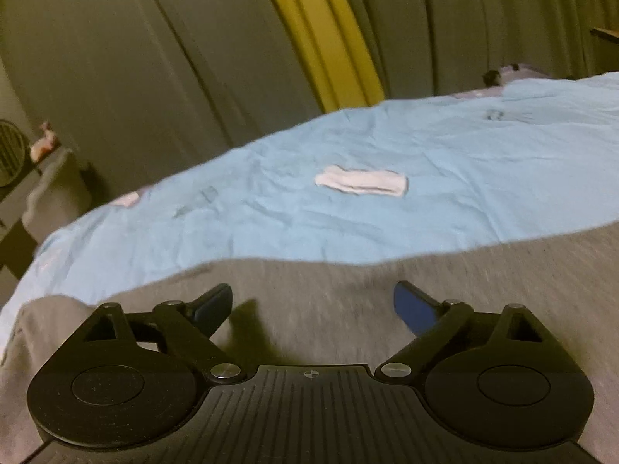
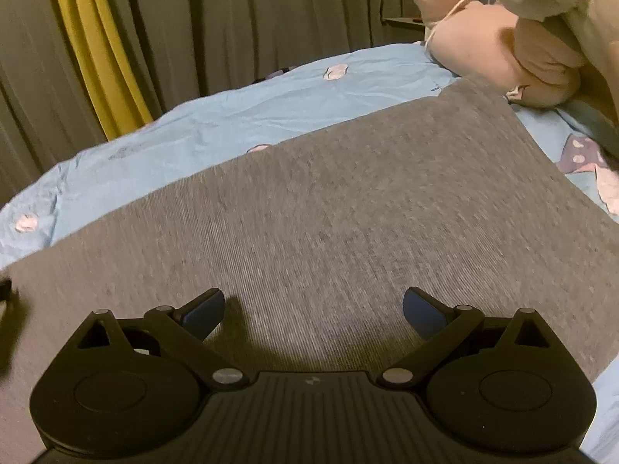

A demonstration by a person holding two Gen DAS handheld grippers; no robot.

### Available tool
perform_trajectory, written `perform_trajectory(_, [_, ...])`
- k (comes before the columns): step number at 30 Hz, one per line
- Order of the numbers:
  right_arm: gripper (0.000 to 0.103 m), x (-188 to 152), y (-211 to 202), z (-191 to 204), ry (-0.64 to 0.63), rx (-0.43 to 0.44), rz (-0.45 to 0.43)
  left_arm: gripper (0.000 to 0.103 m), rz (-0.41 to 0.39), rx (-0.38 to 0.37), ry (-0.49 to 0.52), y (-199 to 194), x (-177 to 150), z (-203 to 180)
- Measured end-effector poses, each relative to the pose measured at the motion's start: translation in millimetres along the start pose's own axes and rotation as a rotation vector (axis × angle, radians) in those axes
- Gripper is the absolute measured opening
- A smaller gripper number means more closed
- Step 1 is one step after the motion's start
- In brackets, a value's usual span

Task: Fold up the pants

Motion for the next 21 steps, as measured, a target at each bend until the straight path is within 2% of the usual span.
perform_trajectory(5, [0.099,-1.1,2.1,2.9,-0.025,-0.024,0.007,0.101,0.013,0.069,0.025,9.7,9.7,5.7])
perform_trajectory(7, [0.099,-1.0,2.2,3.1,-0.03,-0.029,0.01,0.101,0.025,0.084,0.011,4.6,11.8,10.8])
perform_trajectory(10, [0.099,-1.2,2.7,4.2,-0.039,-0.037,0.014,0.099,0.021,0.158,-0.027,-8.7,10.2,33.1])
perform_trajectory(11, [0.099,-1.5,3.0,5.0,-0.044,-0.042,0.017,0.099,0.012,0.15,-0.033,-16.0,7.0,40.5])
perform_trajectory(14, [0.099,-2.0,4.0,7.3,-0.059,-0.06,0.028,0.1,-0.045,0.062,-0.032,-45.5,-12.6,59.9])
perform_trajectory(17, [0.099,-2.8,5.8,11.1,-0.091,-0.094,0.043,0.1,-0.062,0.074,-0.033,-62.1,-43.8,79.0])
perform_trajectory(19, [0.099,-2.7,5.2,14.8,-0.118,-0.122,0.031,0.1,-0.074,0.093,-0.073,-67.1,-67.1,91.1])
perform_trajectory(20, [0.099,-1.4,1.2,18.6,-0.128,-0.121,0.004,0.1,-0.072,0.093,-0.106,-66.2,-78.3,95.8])
perform_trajectory(21, [0.099,-0.2,-4.6,27.1,-0.152,-0.079,-0.029,0.1,-0.059,0.087,-0.147,-63.4,-85.3,100.8])
Point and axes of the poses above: each gripper's, at about its wrist camera, not at the fingertips, and y roughly the way its jaws point, z to its left, x to its top, the point moved 8 cm from there along y, roughly the way its jaws point, and after that the axes turned 11 degrees about z, right-handed, at the moved point
